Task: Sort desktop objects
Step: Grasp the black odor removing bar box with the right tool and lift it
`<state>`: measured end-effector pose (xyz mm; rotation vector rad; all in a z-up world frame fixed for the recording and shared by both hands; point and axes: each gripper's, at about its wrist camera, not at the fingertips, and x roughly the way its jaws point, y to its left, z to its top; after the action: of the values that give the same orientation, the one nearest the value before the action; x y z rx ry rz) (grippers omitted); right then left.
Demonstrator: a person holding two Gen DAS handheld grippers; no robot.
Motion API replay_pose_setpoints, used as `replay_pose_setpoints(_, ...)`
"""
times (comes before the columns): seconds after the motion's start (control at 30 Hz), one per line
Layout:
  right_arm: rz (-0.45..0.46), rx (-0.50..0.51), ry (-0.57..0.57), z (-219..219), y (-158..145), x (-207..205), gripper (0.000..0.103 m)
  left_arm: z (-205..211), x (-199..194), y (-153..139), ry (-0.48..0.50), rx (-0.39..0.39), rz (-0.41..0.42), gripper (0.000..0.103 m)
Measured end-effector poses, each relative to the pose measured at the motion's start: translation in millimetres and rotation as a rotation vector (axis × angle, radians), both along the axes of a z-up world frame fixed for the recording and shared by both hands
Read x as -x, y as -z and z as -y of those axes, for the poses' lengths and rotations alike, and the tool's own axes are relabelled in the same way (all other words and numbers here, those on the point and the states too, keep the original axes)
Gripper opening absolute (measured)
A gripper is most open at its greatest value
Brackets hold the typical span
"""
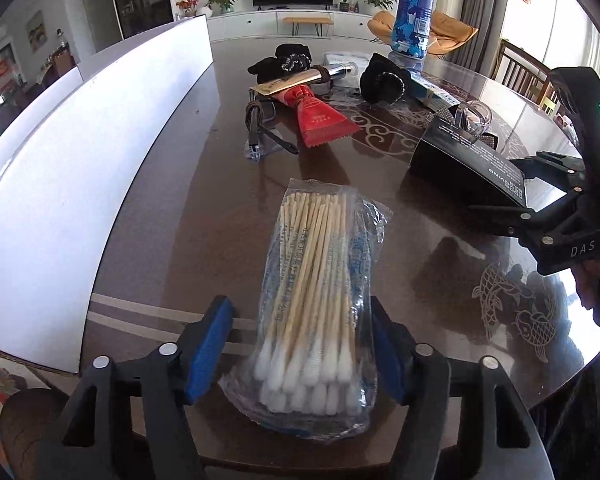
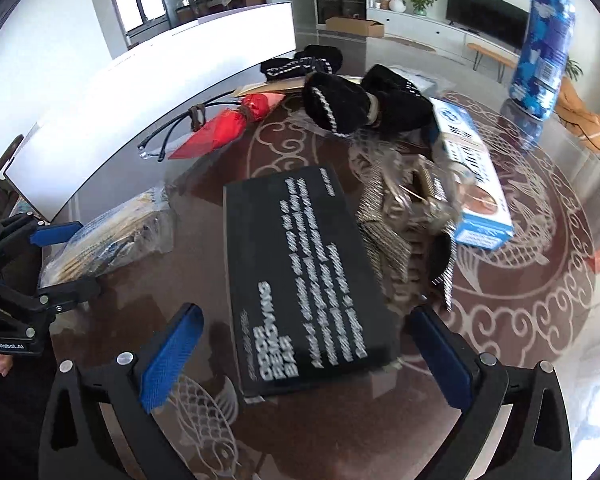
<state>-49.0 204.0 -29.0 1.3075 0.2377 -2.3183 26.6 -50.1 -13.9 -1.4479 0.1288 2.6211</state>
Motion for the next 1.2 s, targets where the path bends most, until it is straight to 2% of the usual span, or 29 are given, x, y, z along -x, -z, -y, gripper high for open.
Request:
replay_pose_setpoints(0.03,-0.011,-0.017,-0.009,7,0,1,0.098,3,0,-1,-0.013,-0.003,-0.004,0.051)
replay_pose_setpoints(0.07,-0.032,-0.047,-0.010,12,0,-1,0.093,5,1,-1,-0.026,-0.009,-0.006,0.048)
replay_pose_setpoints(0.13,-0.070,-0.057,0.009,16,-1,-6,0.068,8,4,-1,-0.050,-0.027,-0.013,0.042)
replay_pose_setpoints(0.17,-0.081,-0.046,0.036,13,-3,-9,0.060,8,6,-1,-0.060,-0.036,-0.021,0.042)
replay_pose_setpoints(0.33,-0.119,-0.048,0.230,-9,-1,-37,0.061,-15,38,1,-0.078,-0.046,-0.048,0.042)
replay_pose_setpoints(0.47,-0.128,-0.045,0.368,-36,-2,-39,0.061,-51,63,0,-0.031,-0.058,-0.043,0.042)
replay_pose_setpoints(0.6,-0.125,-0.047,0.340,-42,-3,-39,0.062,-79,60,1,0.028,-0.013,-0.064,0.044)
replay_pose_setpoints(0.7,-0.124,-0.044,0.342,-41,-3,-40,0.067,-80,57,2,0.023,-0.020,-0.086,0.051)
replay_pose_setpoints(0.77,-0.115,-0.054,0.348,-40,-1,-39,0.079,-80,57,5,0.019,-0.016,-0.087,0.075)
replay_pose_setpoints(0.8,-0.107,-0.055,0.354,-41,0,-38,0.087,-81,58,7,0.018,-0.013,-0.083,0.078)
replay_pose_setpoints(0.83,-0.100,-0.048,0.361,-42,1,-37,0.091,-80,60,6,0.016,-0.018,-0.081,0.079)
replay_pose_setpoints(1.2,-0.100,-0.049,0.363,-43,1,-38,0.092,-80,60,8,0.025,-0.019,-0.086,0.080)
